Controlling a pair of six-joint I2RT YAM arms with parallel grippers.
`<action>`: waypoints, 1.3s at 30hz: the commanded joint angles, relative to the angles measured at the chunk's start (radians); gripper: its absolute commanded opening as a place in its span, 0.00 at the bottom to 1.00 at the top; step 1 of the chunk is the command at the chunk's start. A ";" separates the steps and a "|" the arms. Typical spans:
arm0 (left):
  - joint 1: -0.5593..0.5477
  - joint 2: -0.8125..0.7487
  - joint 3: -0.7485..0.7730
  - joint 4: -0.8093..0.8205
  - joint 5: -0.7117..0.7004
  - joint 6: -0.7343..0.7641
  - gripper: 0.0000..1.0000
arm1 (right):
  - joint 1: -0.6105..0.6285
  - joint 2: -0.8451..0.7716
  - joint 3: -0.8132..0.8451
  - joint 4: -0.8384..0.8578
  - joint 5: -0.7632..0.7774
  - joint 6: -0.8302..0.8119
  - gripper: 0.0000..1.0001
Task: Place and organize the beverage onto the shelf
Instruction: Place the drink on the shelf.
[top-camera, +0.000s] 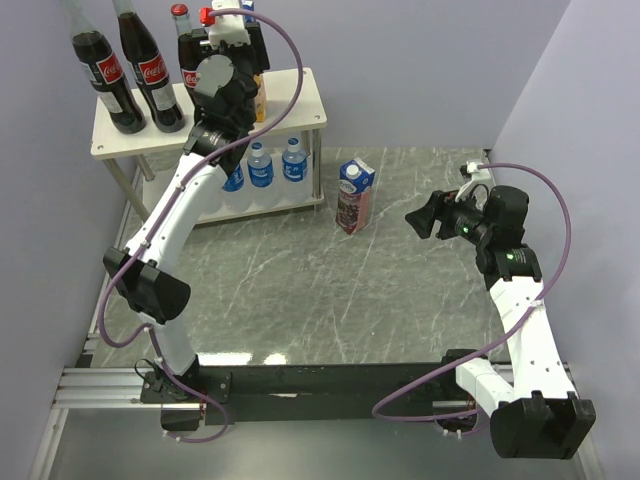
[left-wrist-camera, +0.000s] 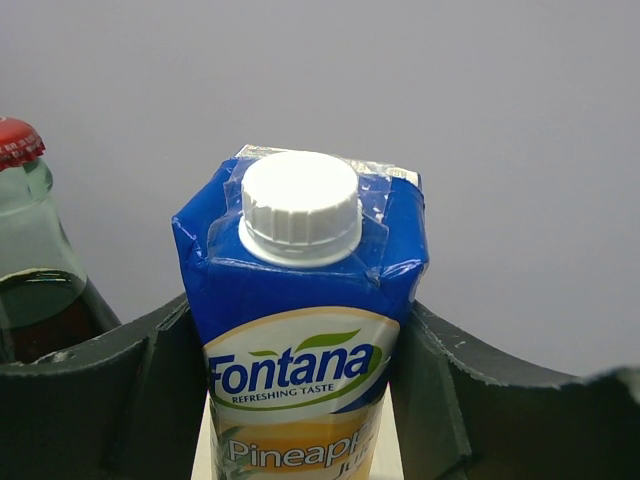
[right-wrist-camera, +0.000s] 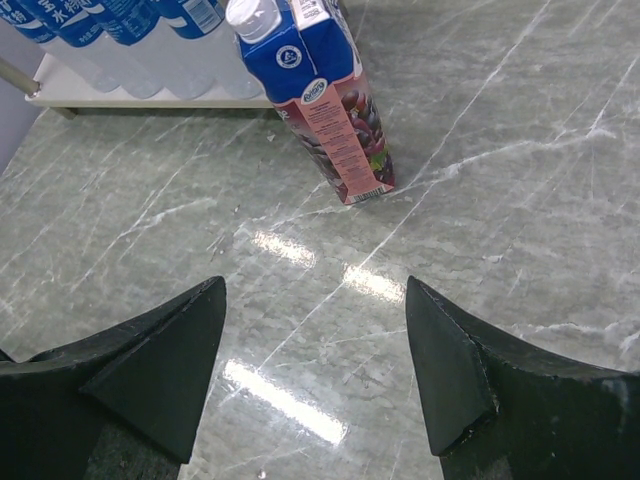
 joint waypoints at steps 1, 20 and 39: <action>0.010 0.019 0.039 0.002 0.017 -0.010 0.66 | -0.009 -0.010 0.000 0.040 -0.018 -0.001 0.79; 0.010 0.013 0.051 -0.012 0.034 -0.027 0.83 | -0.018 -0.009 -0.002 0.042 -0.025 0.000 0.79; 0.010 -0.041 0.030 -0.012 0.057 -0.041 1.00 | -0.018 -0.004 -0.002 0.042 -0.028 -0.001 0.78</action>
